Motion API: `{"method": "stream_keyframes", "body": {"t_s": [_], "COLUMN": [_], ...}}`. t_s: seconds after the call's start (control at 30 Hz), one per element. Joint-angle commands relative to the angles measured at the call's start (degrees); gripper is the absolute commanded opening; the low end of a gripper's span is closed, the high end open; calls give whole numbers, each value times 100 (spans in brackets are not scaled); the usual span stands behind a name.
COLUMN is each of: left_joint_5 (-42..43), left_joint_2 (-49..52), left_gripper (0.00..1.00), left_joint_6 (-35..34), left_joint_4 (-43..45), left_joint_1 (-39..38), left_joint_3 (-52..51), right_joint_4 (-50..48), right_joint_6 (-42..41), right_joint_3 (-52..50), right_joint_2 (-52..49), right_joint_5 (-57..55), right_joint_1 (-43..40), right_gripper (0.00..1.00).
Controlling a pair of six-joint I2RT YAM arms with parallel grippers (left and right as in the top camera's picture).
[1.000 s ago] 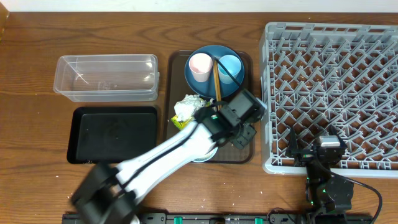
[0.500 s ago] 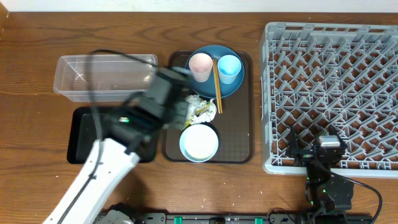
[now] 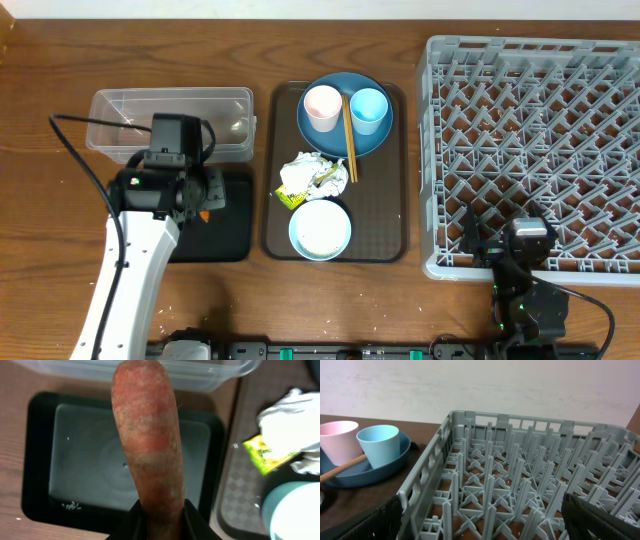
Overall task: Sort waste into correct bins and load items into the dishwasher rack
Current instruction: 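Carry the carrot left and lower it onto the black tray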
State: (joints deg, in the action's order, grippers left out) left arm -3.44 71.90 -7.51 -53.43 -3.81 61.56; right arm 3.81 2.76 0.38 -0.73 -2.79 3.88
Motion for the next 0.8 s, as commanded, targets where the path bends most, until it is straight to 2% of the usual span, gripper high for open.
{"method": "stream_keyframes", "body": {"t_s": [0.0, 0.33, 0.77], "left_joint_5": [44, 39, 44], "left_joint_2": [33, 44, 46], "left_gripper": [6, 6, 10], "left_joint_6": [13, 146, 138], "left_joint_4": [245, 1298, 1843], "left_joint_1": [52, 52, 52], "left_joint_3": [-413, -1633, -2151], "right_joint_4": [22, 22, 22], "right_joint_6": [9, 9, 9], "right_joint_3": [-9, -9, -9], "right_joint_2": [9, 9, 9], "right_joint_5": [-17, -17, -17], "right_joint_1": [103, 103, 103], "right_gripper": [99, 99, 99]}}
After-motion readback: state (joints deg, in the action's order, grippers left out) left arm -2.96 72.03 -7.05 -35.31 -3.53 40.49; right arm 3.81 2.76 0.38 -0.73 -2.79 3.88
